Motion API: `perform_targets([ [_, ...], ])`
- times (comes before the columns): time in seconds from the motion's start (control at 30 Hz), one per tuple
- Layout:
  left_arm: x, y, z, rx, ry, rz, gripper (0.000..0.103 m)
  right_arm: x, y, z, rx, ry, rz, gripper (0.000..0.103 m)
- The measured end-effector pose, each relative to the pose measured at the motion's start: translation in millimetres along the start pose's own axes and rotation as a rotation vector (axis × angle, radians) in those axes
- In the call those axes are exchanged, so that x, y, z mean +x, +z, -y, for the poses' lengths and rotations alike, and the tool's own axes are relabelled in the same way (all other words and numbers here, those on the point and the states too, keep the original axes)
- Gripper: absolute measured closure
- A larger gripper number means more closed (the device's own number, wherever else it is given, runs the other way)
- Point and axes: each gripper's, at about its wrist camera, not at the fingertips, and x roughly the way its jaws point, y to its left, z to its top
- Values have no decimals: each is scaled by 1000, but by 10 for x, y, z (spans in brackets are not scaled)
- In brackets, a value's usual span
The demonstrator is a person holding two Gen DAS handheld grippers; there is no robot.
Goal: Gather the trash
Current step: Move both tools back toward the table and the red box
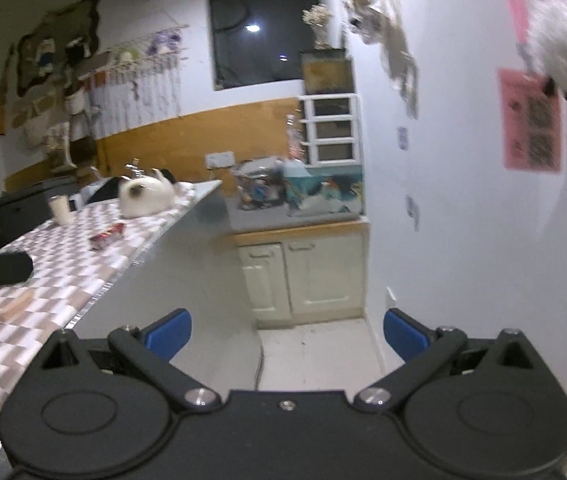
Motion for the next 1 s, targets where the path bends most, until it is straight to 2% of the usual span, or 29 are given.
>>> perform_targets([
  [0.2, -163, 240, -423, 6, 24, 36, 0, -25, 222, -366, -51, 62, 37, 0],
  [0.43, -84, 296, -1117, 36, 69, 4, 0, 74, 488, -776, -84, 140, 95, 0],
  [0.6, 178, 175, -1652, 35, 70, -84, 0, 260, 651, -1120, -122, 187, 120, 0],
  [0.7, 392, 59, -1922, 21, 62, -140, 0, 439, 745, -1321, -136, 262, 134, 0],
  [0.87, 762, -206, -2253, -1, 38, -235, 0, 894, 895, -1697, -190, 336, 142, 0],
  [1.0, 989, -398, -2433, -45, 15, -281, 0, 1333, 1001, -1986, -266, 384, 121, 0],
])
